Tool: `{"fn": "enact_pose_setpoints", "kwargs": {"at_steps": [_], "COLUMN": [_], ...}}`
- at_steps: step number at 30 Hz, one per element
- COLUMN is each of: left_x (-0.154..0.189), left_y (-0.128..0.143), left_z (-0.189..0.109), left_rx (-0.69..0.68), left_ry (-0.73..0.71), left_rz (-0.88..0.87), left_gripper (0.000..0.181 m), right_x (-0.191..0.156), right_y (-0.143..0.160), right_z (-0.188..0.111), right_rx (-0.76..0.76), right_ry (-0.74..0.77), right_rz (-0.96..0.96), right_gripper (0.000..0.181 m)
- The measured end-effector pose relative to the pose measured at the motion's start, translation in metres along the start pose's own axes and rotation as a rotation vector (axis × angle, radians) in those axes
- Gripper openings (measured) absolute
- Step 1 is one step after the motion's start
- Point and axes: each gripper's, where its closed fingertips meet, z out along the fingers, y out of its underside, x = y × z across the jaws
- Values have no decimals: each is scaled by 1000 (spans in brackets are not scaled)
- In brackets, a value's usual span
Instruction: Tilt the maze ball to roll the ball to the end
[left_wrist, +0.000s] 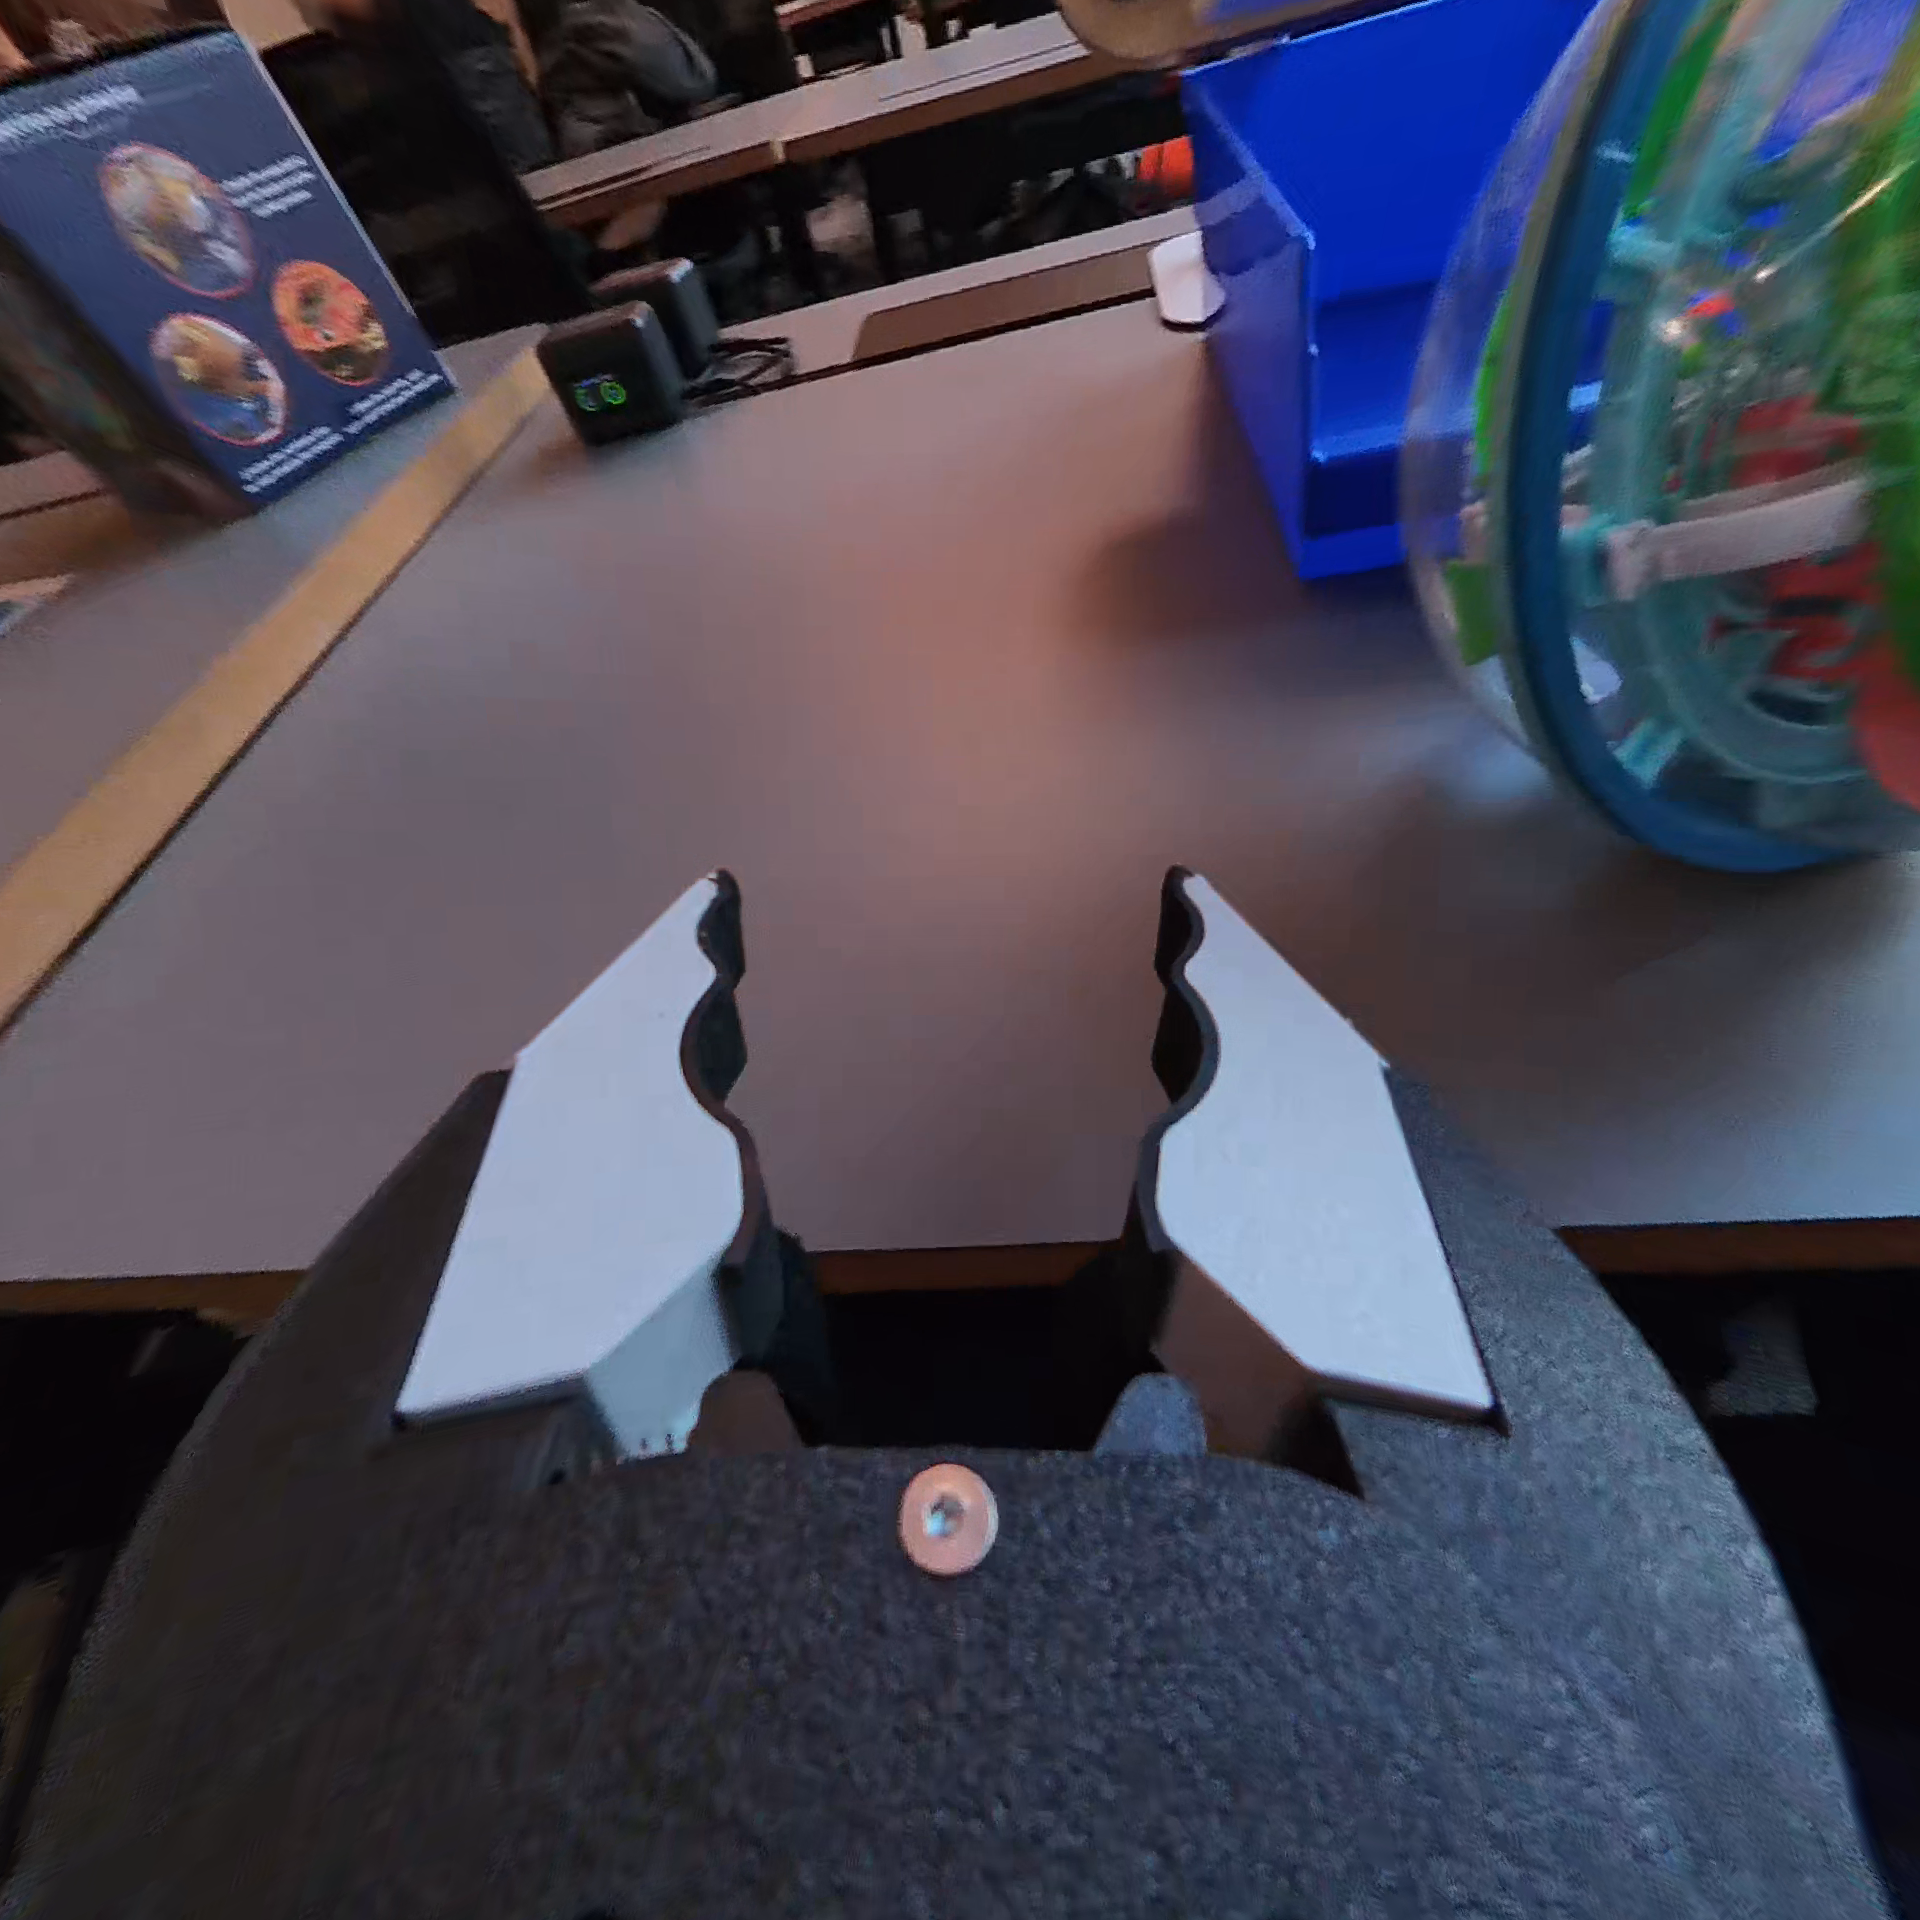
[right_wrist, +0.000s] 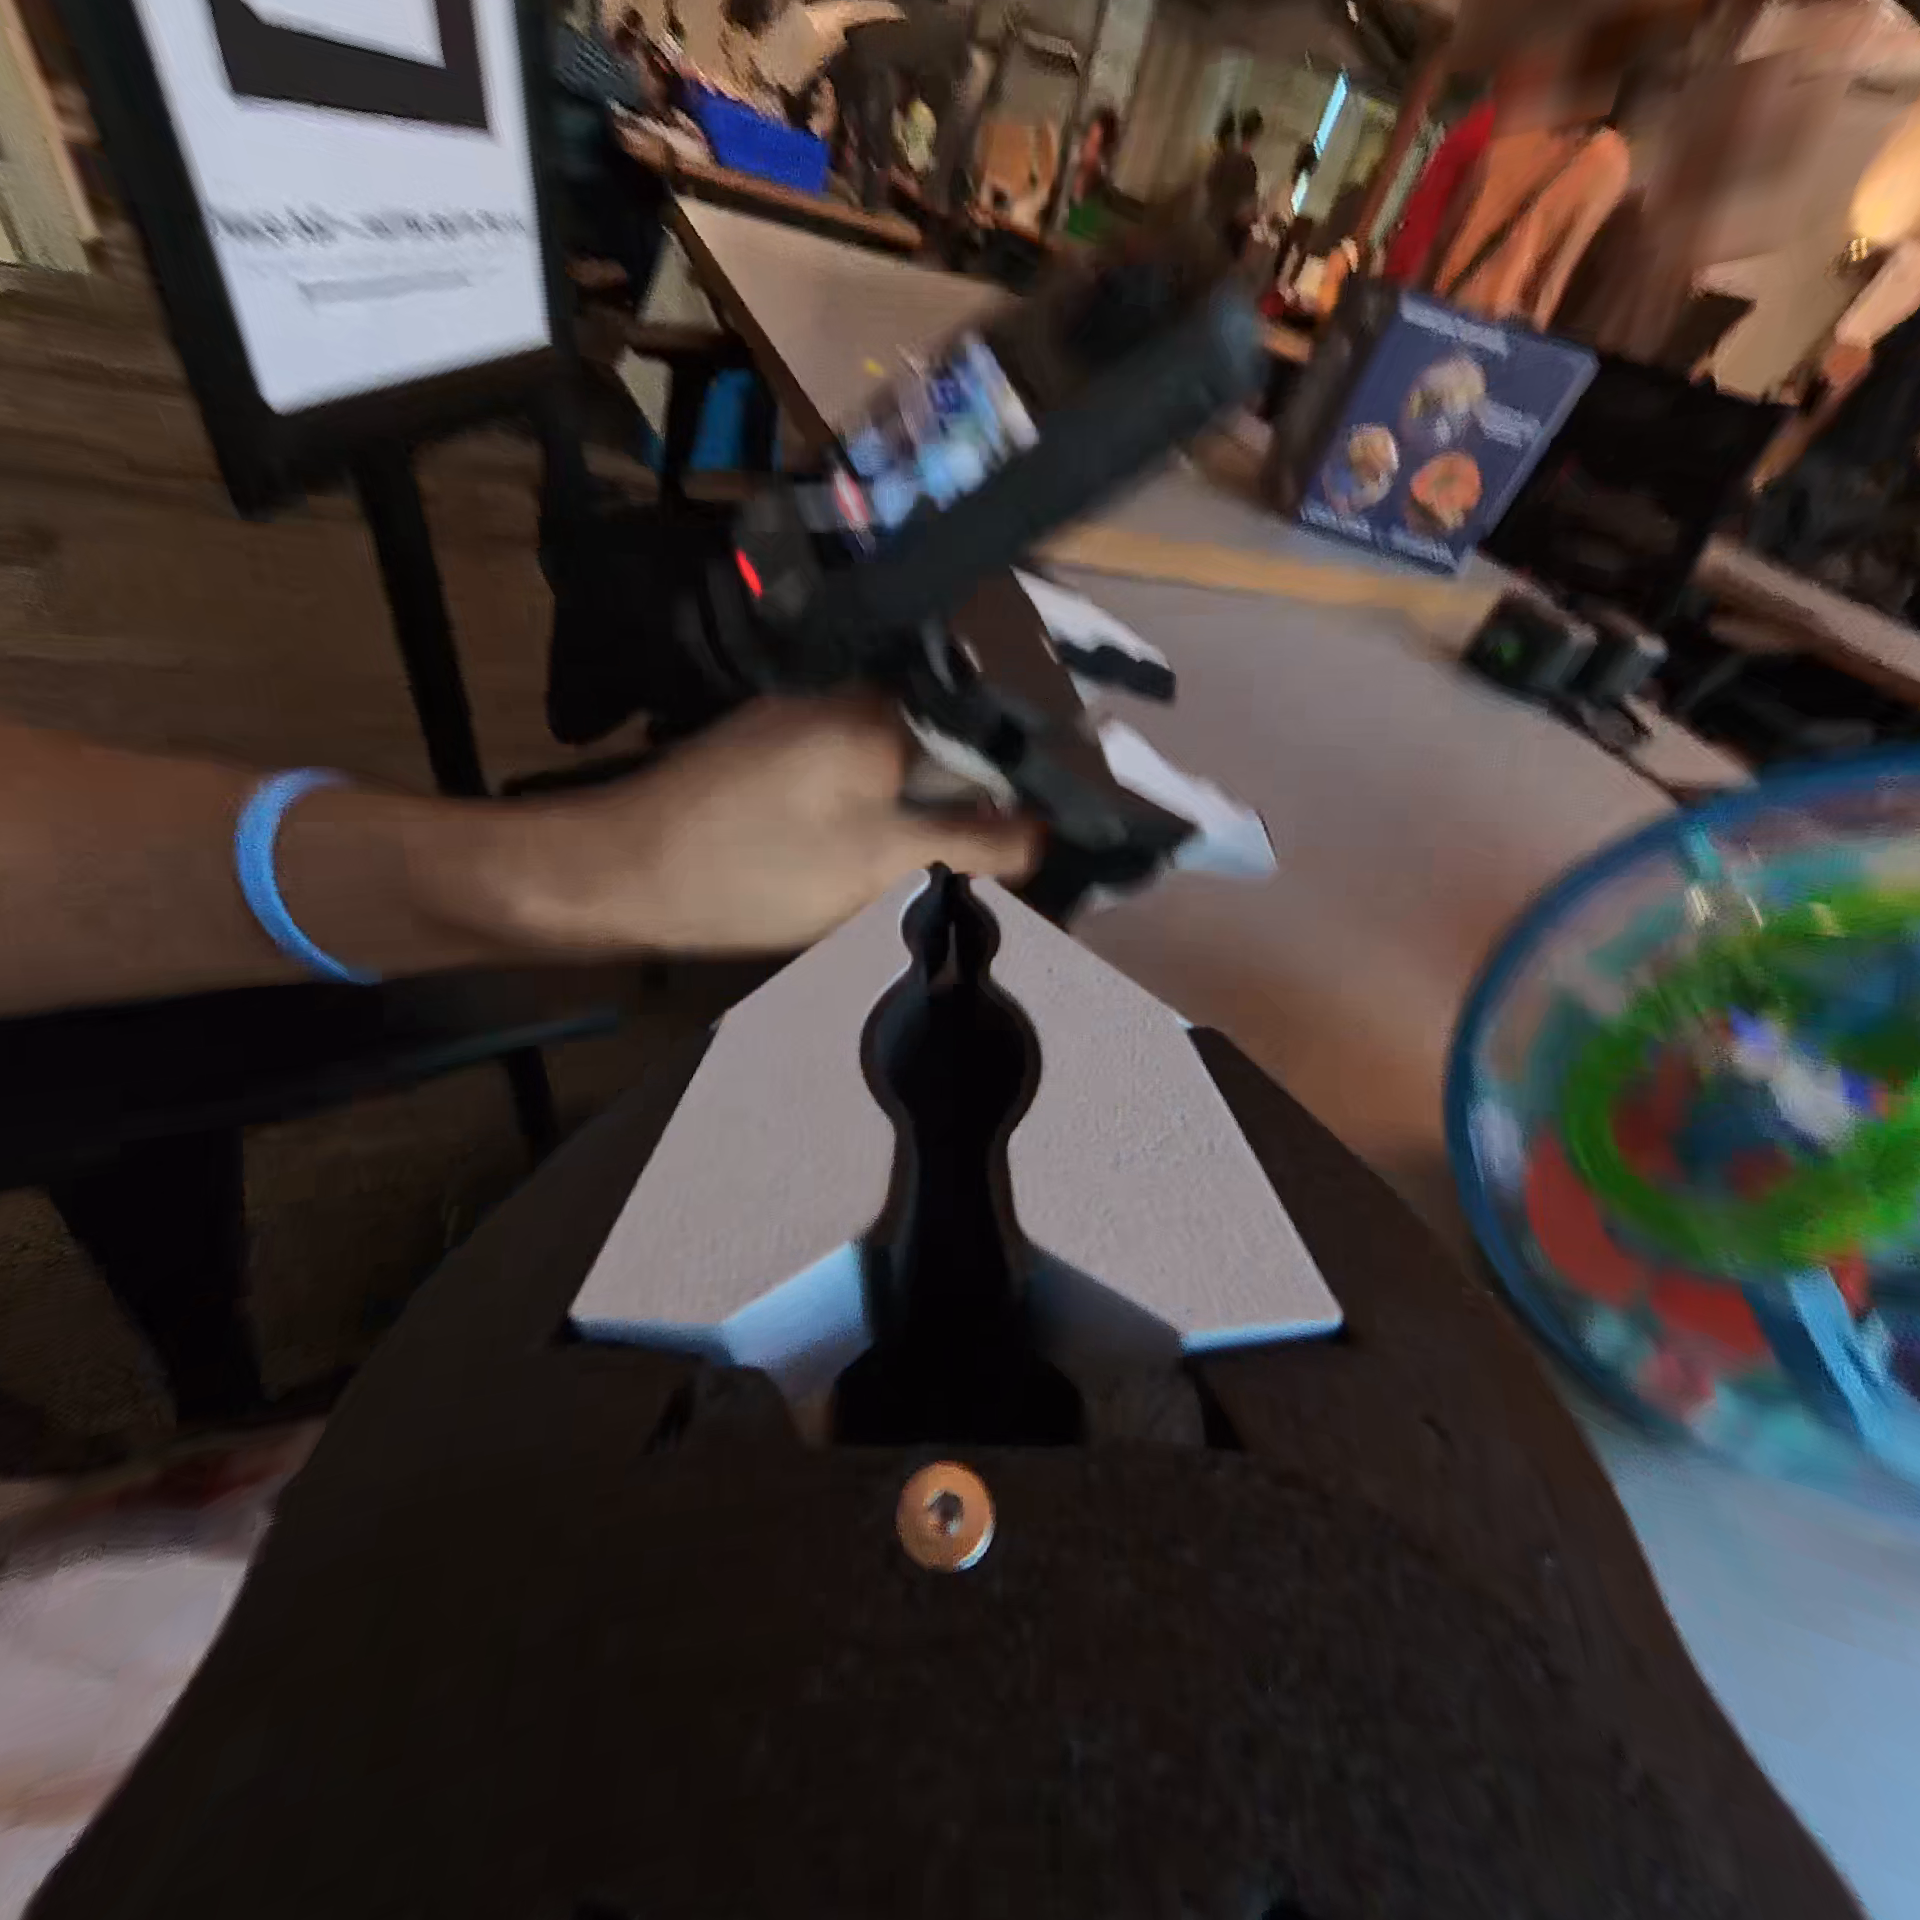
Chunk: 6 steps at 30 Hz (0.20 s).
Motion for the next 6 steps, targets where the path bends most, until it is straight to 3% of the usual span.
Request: {"fn": "enact_pose_setpoints", "kwargs": {"at_steps": [1, 3, 6], "left_x": [-2, -4, -2], "left_y": [0, 2, 7], "left_z": [-1, -1, 0], "left_rx": [-2, -14, -43], "left_ry": [-24, -66, -95], "left_rz": [17, 49, 98], "left_gripper": [79, 74, 70], "right_x": [-9, -20, -31], "right_y": [-16, -45, -57], "right_z": [9, 19, 29], "right_rx": [22, 62, 35], "right_ry": [-11, -15, -25], "right_rz": [-11, -23, -21], "right_gripper": [0, 0, 0]}}
